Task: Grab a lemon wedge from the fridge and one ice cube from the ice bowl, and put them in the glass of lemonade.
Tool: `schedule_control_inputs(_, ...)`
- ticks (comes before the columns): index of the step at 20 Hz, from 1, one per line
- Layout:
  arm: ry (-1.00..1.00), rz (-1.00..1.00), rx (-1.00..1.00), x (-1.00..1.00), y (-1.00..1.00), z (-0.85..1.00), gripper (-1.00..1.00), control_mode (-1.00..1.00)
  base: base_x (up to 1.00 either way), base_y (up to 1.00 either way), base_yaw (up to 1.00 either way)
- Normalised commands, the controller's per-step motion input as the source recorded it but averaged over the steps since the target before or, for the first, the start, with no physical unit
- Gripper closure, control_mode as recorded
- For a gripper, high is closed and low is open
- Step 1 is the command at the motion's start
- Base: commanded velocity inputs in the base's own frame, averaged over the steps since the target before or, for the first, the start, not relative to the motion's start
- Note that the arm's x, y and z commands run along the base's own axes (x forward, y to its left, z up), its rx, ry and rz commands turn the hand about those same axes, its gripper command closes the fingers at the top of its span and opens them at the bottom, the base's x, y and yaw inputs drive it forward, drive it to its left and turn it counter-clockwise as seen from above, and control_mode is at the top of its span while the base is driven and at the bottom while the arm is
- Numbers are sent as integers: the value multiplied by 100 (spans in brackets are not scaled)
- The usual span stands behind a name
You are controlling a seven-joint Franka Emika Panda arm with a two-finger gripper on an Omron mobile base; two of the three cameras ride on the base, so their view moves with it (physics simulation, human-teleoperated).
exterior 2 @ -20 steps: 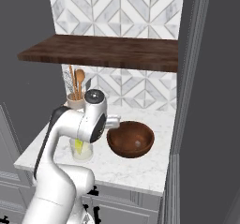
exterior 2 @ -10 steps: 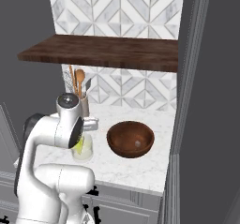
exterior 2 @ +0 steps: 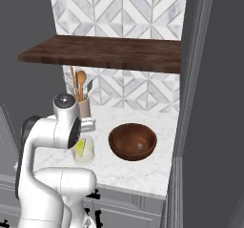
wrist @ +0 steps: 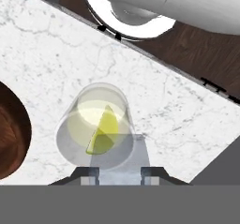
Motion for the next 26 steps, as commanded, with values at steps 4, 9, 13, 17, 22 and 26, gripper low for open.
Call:
schedule_control_inputs(4,0,2,0,32,9,-44,100,-100,0,0,0)
schedule_control_inputs(9,0,1,0,34,6,-36,100,-100,0,0,0)
schedule_control_inputs(13,0,0,0,30,0,-14,100,-100,0,0,0)
schedule_control_inputs(17,0,0,0,23,0,-8,100,-100,0,0,0)
schedule_control_inputs(22,0,0,0,7,0,-10,100,-100,0,0,0)
schedule_control_inputs(26,0,0,0,0,0,-21,100,-100,0,0,0)
